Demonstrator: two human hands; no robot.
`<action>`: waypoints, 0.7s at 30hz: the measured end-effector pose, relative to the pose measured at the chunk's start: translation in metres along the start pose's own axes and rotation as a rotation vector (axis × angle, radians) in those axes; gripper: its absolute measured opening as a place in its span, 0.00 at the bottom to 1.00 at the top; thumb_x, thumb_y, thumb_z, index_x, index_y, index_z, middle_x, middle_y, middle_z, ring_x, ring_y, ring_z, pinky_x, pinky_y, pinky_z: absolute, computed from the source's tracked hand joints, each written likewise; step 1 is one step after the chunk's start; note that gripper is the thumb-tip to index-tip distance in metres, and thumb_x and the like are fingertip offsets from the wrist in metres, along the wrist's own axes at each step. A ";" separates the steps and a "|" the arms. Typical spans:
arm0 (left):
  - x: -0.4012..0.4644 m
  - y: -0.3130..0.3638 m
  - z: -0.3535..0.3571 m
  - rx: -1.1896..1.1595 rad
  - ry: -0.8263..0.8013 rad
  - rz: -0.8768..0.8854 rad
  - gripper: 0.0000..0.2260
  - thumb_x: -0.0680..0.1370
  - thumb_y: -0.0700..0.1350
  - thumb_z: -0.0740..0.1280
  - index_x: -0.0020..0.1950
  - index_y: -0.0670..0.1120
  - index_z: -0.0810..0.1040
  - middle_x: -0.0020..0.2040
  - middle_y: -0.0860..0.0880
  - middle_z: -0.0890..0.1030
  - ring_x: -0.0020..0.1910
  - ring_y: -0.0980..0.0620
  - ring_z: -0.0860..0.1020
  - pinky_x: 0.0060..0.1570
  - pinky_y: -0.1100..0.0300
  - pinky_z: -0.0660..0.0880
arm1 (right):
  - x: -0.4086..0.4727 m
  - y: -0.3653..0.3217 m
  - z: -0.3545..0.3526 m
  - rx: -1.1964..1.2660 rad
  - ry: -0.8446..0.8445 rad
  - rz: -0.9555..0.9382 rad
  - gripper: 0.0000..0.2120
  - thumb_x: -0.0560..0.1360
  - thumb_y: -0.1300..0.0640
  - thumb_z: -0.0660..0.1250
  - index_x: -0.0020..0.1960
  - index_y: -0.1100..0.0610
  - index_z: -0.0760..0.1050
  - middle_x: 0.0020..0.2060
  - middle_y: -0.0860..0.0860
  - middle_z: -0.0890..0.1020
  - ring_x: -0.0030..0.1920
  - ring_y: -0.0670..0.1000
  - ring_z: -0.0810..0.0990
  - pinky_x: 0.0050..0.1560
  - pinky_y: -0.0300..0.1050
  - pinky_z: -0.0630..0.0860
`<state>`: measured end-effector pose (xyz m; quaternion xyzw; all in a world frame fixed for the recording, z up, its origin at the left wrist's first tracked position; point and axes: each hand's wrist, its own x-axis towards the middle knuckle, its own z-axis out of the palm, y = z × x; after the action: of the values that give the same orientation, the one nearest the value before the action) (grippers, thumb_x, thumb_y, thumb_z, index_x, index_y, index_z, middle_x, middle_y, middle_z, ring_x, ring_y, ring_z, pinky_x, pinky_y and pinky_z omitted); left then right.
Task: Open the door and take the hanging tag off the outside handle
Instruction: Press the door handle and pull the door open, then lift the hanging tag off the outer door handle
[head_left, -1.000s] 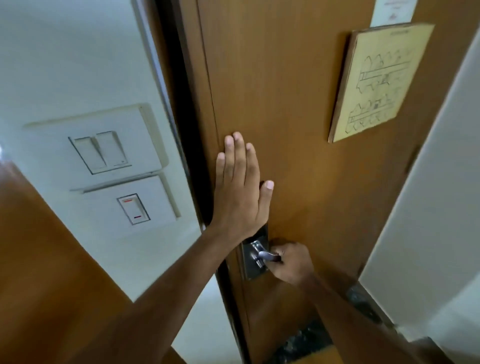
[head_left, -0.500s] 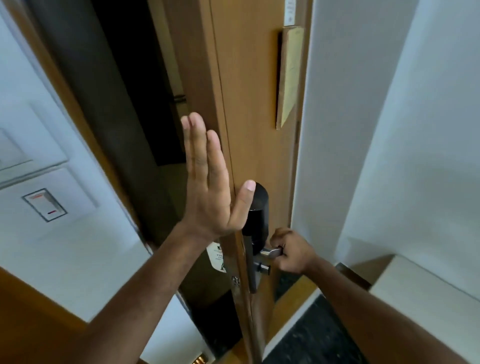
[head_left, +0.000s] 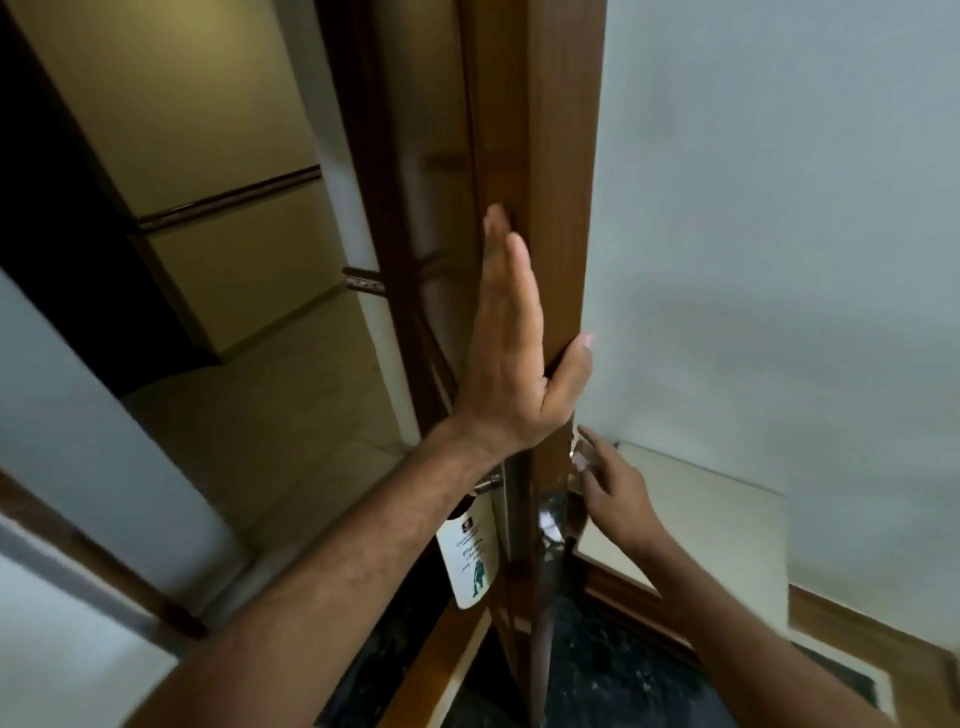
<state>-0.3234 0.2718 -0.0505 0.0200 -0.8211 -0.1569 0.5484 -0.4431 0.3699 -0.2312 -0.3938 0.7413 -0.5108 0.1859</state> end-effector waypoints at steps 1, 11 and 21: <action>0.005 0.001 0.016 -0.006 -0.007 0.037 0.40 0.75 0.36 0.70 0.74 0.26 0.45 0.75 0.20 0.49 0.78 0.26 0.47 0.80 0.43 0.46 | -0.007 0.008 -0.004 0.201 0.063 0.105 0.16 0.83 0.60 0.60 0.67 0.48 0.77 0.58 0.50 0.84 0.52 0.40 0.83 0.53 0.38 0.79; 0.049 0.022 0.119 0.007 -0.119 0.050 0.39 0.75 0.39 0.71 0.76 0.27 0.50 0.76 0.20 0.52 0.77 0.26 0.49 0.78 0.39 0.48 | 0.000 0.031 -0.050 0.452 0.256 0.301 0.27 0.85 0.44 0.48 0.55 0.56 0.83 0.51 0.56 0.87 0.53 0.53 0.83 0.52 0.49 0.77; 0.060 0.024 0.147 0.003 -0.171 0.093 0.37 0.77 0.42 0.70 0.76 0.26 0.53 0.77 0.22 0.54 0.78 0.26 0.53 0.78 0.44 0.48 | -0.011 0.037 -0.060 0.198 0.588 0.254 0.19 0.84 0.46 0.52 0.52 0.56 0.78 0.48 0.53 0.83 0.51 0.53 0.80 0.49 0.47 0.78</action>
<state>-0.4769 0.3166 -0.0412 -0.0311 -0.8653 -0.1312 0.4828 -0.4918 0.4208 -0.2417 -0.1139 0.7531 -0.6448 0.0634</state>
